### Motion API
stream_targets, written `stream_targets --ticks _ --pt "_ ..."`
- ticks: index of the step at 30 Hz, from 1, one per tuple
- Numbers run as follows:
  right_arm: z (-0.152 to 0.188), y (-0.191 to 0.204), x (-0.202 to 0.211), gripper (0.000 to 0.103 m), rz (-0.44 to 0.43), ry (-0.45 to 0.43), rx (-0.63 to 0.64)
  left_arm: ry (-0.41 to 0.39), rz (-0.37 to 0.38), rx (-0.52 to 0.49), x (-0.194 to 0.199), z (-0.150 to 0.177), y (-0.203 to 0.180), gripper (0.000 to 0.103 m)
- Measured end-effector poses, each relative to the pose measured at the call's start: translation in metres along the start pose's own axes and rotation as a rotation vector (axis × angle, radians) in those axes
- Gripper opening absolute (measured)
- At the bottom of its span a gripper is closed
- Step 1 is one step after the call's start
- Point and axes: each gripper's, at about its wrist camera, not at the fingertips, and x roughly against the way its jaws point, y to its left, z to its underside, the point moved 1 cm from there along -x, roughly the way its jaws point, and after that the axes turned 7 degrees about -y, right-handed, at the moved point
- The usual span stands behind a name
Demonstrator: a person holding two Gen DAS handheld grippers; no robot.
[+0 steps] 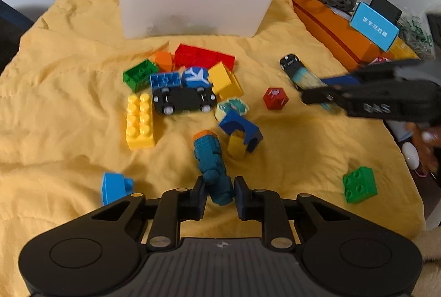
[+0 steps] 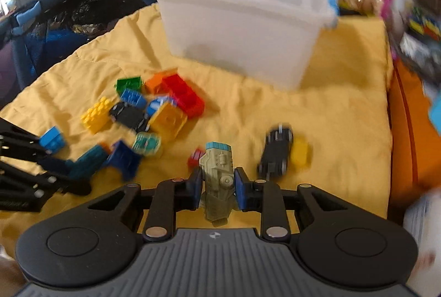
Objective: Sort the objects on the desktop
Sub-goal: 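Grasp the sage-green toy tank with the right tool while the left grasps a teal toy figure, then carry both toys over the white bin and open both tools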
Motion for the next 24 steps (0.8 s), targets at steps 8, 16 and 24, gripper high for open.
stream_targets --ticks 8,16,24 --pt "0.028 0.002 -0.007 0.035 0.023 0.069 -0.031 -0.014 -0.013 0.021 0.0 0.002 0.001 0.026" --pt "0.033 0.008 -0.003 0.041 0.048 0.065 -0.001 -0.029 -0.005 0.077 -0.004 -0.003 0.012 0.041" --pt "0.023 0.014 0.005 0.033 0.036 0.037 0.013 -0.101 0.042 0.083 0.013 -0.012 0.019 0.022"
